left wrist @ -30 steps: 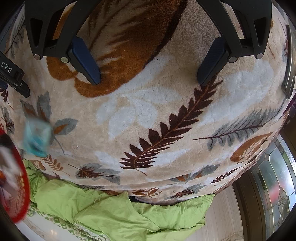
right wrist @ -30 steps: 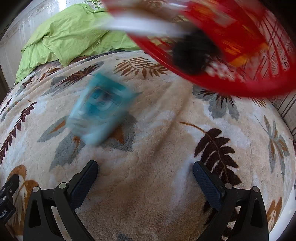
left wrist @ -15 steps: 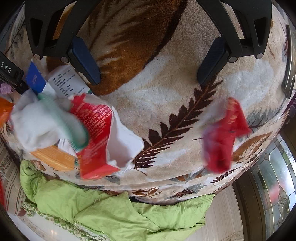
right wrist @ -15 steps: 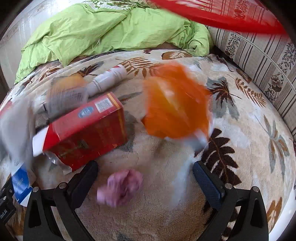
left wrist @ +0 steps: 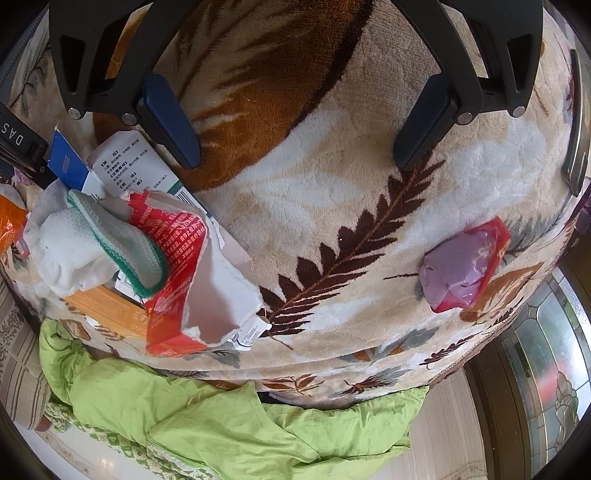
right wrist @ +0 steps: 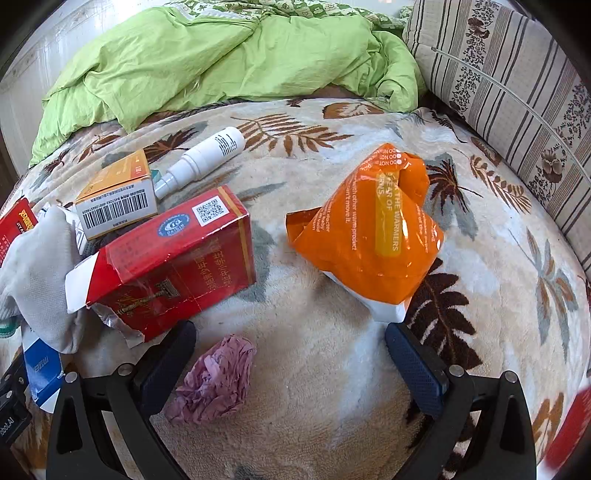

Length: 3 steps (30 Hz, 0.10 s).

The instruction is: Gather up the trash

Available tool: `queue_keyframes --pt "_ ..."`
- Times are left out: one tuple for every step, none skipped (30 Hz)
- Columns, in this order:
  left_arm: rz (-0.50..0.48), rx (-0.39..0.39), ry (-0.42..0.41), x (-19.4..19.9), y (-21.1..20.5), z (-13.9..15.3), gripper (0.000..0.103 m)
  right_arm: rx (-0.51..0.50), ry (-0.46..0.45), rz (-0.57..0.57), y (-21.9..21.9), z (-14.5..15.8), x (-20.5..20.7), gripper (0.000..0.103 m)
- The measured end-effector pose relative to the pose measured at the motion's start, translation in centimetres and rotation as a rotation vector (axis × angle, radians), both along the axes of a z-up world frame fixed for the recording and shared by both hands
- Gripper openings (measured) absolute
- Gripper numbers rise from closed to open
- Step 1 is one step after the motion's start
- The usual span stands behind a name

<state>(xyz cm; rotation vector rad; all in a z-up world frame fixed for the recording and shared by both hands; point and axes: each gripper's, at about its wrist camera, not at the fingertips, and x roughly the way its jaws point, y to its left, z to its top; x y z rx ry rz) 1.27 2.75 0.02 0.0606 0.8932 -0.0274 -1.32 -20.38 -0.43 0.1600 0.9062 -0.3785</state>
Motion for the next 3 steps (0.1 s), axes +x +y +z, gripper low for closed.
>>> queue_keyframes --pt "-0.001 -0.002 0.0 0.02 0.04 -0.01 0.103 0.0 0.0 0.0 0.0 0.0 0.0 0.102" --pt "-0.001 -0.003 0.0 0.01 0.02 0.0 0.103 0.0 0.0 0.0 0.0 0.0 0.01 0.102" --pt "0.0 -0.005 0.0 0.01 0.02 -0.01 0.103 0.0 0.0 0.0 -0.01 0.0 0.01 0.102"
